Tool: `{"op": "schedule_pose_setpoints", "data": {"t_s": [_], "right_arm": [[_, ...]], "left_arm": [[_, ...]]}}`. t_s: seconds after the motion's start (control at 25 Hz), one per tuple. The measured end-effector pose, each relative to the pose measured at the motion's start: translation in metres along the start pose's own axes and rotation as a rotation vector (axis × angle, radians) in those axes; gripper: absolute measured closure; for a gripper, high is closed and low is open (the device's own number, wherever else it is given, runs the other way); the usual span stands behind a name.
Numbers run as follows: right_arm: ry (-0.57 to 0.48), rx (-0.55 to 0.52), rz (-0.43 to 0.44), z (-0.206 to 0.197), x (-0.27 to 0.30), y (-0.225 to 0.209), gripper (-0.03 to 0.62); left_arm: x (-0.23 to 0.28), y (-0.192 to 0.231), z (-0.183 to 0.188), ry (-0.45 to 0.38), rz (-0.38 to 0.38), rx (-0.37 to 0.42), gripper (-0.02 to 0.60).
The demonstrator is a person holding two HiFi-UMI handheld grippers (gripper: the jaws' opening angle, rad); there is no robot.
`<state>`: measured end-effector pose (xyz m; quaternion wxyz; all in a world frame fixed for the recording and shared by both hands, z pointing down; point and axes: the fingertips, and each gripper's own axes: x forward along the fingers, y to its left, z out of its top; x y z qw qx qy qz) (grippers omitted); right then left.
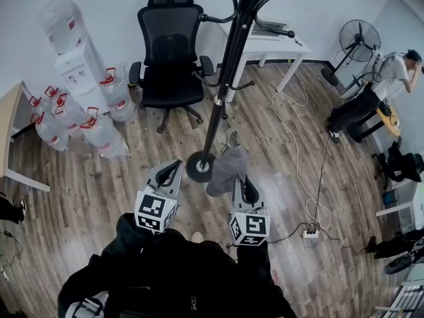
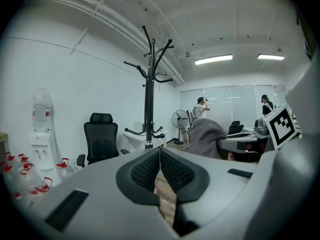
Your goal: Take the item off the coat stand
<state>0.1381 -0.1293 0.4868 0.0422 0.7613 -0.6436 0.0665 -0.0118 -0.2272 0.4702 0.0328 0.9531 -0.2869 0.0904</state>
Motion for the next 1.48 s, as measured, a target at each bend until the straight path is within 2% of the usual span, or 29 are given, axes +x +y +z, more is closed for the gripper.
{"op": "schedule_pose_setpoints", "data": {"t_s": [0.56,1.48], "right_arm": [[-0.007,-0.01,0.009,0.0,-0.003,0.007,0.53],[-0.015,-0.012,0.019,0.002,0.004,-0.008,0.53]], "left_arm": [[-0.01,-0.001,0.002,-0.014,0.01,0.006,0.557],[0.007,-0.005,0.003,-0.008,0.019,0.004,0.557]]}}
